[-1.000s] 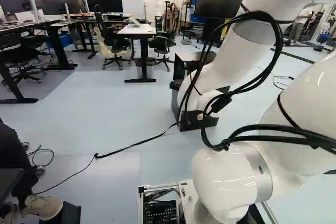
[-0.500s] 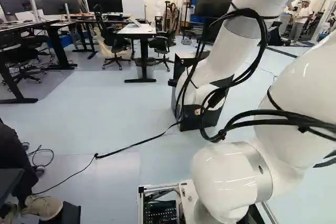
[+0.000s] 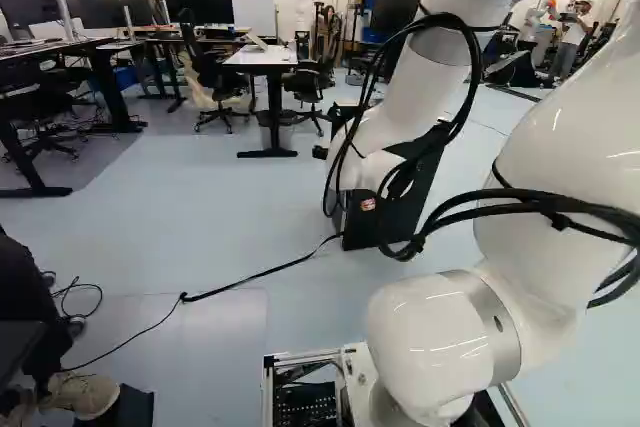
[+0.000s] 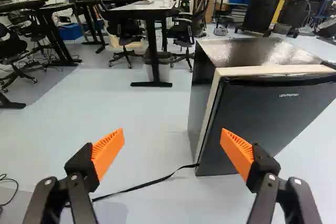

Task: Open the fridge door

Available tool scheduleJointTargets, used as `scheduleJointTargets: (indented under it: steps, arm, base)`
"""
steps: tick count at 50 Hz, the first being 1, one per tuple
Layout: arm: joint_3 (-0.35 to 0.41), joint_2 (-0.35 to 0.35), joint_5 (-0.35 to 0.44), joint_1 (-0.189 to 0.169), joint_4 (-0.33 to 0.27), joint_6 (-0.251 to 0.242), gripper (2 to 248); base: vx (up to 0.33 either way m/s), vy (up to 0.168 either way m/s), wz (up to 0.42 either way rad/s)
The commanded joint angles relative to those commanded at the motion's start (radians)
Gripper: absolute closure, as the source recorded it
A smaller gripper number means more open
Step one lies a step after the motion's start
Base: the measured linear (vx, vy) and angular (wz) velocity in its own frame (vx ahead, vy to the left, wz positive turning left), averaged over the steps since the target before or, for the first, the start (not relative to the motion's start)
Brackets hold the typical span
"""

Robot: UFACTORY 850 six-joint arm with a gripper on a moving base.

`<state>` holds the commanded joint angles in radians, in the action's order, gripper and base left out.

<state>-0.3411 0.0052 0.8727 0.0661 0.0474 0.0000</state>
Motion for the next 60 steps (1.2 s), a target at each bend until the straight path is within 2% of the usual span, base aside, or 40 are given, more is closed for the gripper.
scheduleJointTargets:
  steps: [17, 60]
  arm:
    - [-0.066, -0.064, 0.000, 0.029, 0.080, 0.000, 3]
    - [-0.234, -0.216, 0.000, 0.092, 0.357, 0.000, 3]
  base:
    - [0.000, 0.000, 0.000]
    - [0.000, 0.000, 0.000]
